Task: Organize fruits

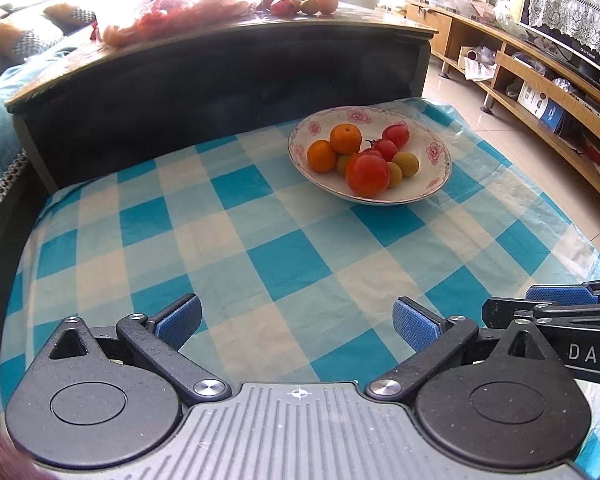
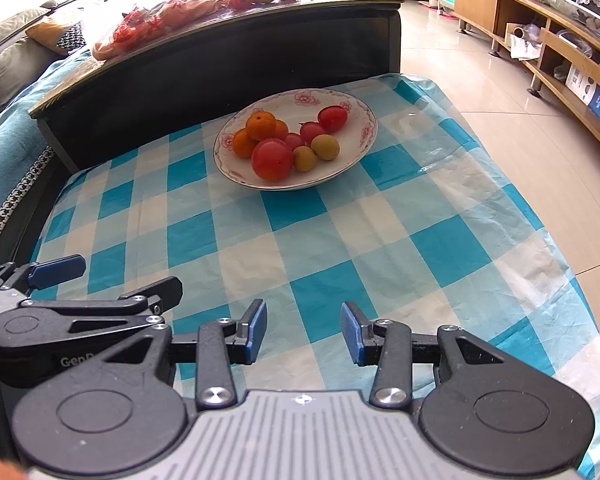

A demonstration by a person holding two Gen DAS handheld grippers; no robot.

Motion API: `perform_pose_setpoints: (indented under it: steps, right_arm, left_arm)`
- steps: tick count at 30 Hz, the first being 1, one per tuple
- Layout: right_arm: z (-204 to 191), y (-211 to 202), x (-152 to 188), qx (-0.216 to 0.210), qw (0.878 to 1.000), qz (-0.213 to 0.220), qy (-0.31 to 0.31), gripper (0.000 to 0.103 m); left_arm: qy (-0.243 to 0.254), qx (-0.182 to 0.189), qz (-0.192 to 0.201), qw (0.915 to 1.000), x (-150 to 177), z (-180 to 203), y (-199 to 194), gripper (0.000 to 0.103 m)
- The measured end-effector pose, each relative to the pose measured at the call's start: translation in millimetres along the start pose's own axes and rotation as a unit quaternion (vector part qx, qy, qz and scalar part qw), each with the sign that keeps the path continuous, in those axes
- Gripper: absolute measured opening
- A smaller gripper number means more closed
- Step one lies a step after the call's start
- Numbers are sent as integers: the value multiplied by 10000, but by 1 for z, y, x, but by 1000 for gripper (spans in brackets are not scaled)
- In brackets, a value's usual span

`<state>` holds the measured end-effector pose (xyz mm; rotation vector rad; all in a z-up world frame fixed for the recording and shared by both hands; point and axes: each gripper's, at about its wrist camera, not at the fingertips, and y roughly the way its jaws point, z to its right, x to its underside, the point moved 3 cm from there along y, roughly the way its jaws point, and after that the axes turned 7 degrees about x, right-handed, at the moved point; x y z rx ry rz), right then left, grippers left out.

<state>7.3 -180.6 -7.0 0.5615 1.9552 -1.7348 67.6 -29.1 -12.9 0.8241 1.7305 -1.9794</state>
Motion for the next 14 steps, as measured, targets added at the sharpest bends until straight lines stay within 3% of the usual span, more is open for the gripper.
perform_pose_setpoints:
  steps: [14]
  right_arm:
    - [0, -1, -1, -22, 10000, 39, 12, 44]
  left_arm:
    - [13, -67, 201, 9998, 2, 1, -6, 103]
